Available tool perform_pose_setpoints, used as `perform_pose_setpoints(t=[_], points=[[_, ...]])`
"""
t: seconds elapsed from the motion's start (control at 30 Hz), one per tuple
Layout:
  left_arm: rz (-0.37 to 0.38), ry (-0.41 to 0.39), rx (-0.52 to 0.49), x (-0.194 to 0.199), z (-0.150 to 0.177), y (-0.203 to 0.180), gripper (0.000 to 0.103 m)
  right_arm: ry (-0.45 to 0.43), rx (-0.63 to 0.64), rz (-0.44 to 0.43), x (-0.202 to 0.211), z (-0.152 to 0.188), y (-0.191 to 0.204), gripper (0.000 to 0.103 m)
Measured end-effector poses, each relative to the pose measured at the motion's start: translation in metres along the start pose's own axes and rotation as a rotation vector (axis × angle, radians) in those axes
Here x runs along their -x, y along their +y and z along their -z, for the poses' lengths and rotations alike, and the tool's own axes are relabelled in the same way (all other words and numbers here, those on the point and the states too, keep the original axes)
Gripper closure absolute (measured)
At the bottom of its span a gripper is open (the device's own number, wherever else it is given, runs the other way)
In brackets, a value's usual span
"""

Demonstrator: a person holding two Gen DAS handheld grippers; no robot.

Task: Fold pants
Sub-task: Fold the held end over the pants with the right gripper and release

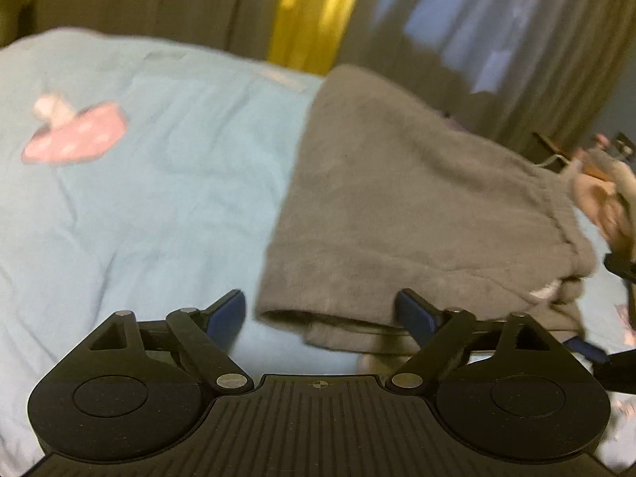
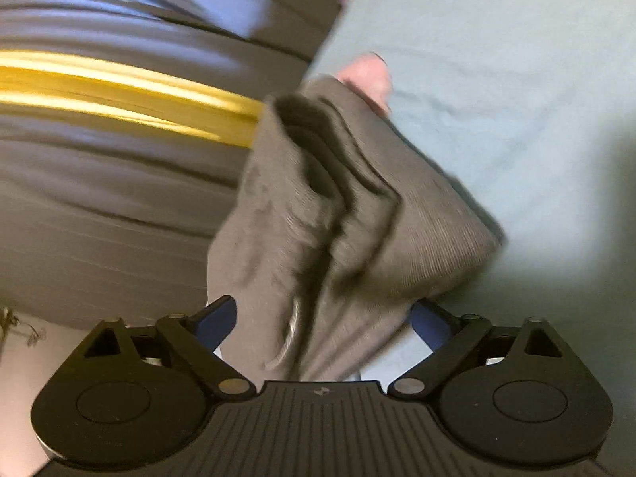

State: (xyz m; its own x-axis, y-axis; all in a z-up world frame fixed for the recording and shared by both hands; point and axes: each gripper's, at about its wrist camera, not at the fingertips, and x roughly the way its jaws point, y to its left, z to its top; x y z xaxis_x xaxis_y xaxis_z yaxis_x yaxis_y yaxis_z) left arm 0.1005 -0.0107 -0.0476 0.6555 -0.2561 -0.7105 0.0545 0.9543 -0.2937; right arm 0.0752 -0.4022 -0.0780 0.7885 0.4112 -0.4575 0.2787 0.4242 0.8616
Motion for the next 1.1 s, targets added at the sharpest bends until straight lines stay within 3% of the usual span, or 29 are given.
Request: perform_pose_setpoints(t=[0.03, 0.07, 0.1, 0.13, 0.27, 0.33, 0.37, 0.4, 0.53, 0.57, 0.6, 0.73, 0.77, 0.9, 1.03, 1.07, 1.1], points=[[-0.011, -0.005, 0.012, 0.0, 0.0, 0.003, 0.012, -0.028, 0.038, 0.027, 0.002, 0.0, 0.002, 0.047], [-0.019, -0.018, 0.025, 0.002, -0.001, 0.005, 0.012, -0.057, 0.064, 0.073, 0.002, -0.001, 0.004, 0.074], [-0.046, -0.04, 0.038, 0.006, -0.001, 0.007, 0.011, -0.079, 0.079, 0.147, 0.006, 0.001, 0.002, 0.079], [-0.067, -0.06, 0.047, 0.011, -0.002, 0.006, 0.011, -0.099, 0.089, 0.243, 0.008, 0.0, 0.001, 0.079], [-0.082, -0.17, 0.087, 0.031, -0.002, 0.014, 0.013, -0.148, 0.161, 0.305, 0.034, 0.003, 0.016, 0.076], [-0.091, -0.201, 0.106, 0.034, -0.006, 0.018, 0.013, -0.212, 0.201, 0.257, 0.047, 0.004, 0.032, 0.049], [-0.099, -0.207, 0.116, 0.033, -0.006, 0.02, 0.013, -0.221, 0.201, 0.227, 0.048, 0.003, 0.036, 0.022], [-0.104, -0.205, 0.124, 0.033, -0.008, 0.021, 0.013, -0.201, 0.194, 0.192, 0.04, -0.003, 0.04, 0.013], [-0.086, -0.195, 0.148, 0.031, -0.012, 0.026, 0.013, -0.142, 0.091, 0.162, 0.005, -0.022, 0.031, 0.019], [-0.081, -0.206, 0.148, 0.033, -0.012, 0.026, 0.013, -0.124, 0.054, 0.143, -0.005, -0.025, 0.026, 0.031], [-0.078, -0.215, 0.149, 0.034, -0.012, 0.026, 0.013, -0.101, -0.001, 0.121, -0.015, -0.029, 0.018, 0.036], [-0.093, -0.199, 0.183, 0.03, -0.012, 0.031, 0.013, -0.095, -0.091, 0.082, -0.024, -0.026, 0.005, 0.043], [-0.098, -0.192, 0.193, 0.029, -0.012, 0.032, 0.013, -0.1, -0.078, 0.072, -0.023, -0.025, 0.006, 0.043], [-0.094, -0.167, 0.22, 0.027, -0.012, 0.037, 0.013, -0.093, -0.039, 0.059, -0.022, -0.02, 0.008, 0.027], [-0.082, -0.166, 0.248, 0.026, -0.011, 0.042, 0.013, -0.096, -0.075, 0.06, -0.029, -0.023, 0.011, 0.022], [-0.083, -0.163, 0.256, 0.025, -0.011, 0.043, 0.013, -0.095, -0.069, 0.081, -0.032, -0.024, 0.014, 0.042], [-0.085, -0.159, 0.262, 0.024, -0.011, 0.044, 0.013, -0.092, -0.052, 0.117, -0.033, -0.024, 0.019, 0.051]])
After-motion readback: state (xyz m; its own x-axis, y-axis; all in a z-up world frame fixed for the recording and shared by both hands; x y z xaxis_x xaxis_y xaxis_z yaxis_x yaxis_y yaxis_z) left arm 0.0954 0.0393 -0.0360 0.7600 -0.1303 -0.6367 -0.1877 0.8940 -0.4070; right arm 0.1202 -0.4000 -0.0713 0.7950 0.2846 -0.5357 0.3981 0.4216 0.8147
